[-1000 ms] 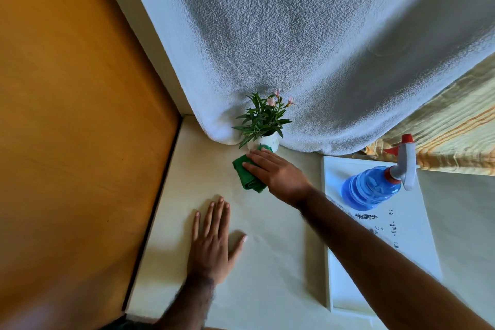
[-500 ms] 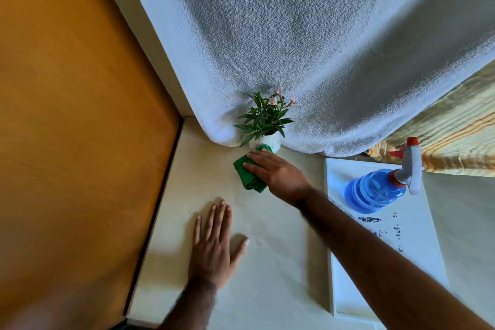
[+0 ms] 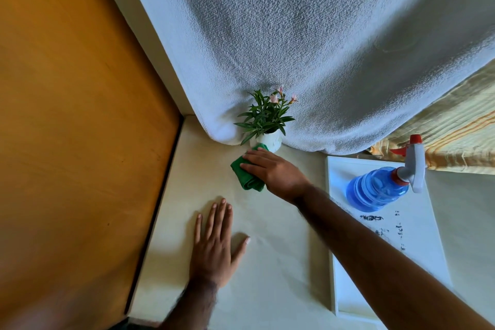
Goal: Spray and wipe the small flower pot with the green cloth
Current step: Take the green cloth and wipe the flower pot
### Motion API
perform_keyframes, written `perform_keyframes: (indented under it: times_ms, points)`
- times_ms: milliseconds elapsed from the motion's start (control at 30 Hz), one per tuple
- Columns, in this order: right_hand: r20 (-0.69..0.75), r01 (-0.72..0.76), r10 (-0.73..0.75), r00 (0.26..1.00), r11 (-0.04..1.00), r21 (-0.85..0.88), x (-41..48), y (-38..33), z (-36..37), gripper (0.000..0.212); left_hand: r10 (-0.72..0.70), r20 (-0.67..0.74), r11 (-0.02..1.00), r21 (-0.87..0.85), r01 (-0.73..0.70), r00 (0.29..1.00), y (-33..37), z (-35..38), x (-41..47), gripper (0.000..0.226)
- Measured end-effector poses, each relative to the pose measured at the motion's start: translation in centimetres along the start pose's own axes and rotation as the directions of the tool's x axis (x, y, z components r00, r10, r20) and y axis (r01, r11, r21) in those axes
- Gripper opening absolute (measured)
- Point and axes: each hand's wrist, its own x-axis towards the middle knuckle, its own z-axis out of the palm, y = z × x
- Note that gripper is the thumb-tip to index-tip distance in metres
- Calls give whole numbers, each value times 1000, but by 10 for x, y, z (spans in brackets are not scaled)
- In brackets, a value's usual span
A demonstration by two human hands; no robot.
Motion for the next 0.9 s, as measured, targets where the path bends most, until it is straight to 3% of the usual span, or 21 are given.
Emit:
perform_keyframes:
  times_ms: [167,400,600,900]
  points:
    - [-49,42,-45,998,998,-48,10,7,-8,43,-2,11,1000,1,2,1000,0,0,0,90]
    - [6,-46,46,999,998,53,-11,1,-5,43,2,10,1000,-9,-2,1000,-1,2,0,90]
    - [-116,-113,111,987,993,-12,-14,7,-13,43,-1,16,1000,-8,1,1000,0,2,1,91]
    - [-30,-141,143,989,989,50,-26,3,-13,49,7,-6,1000,0,-7,1000,-1,3,0,89]
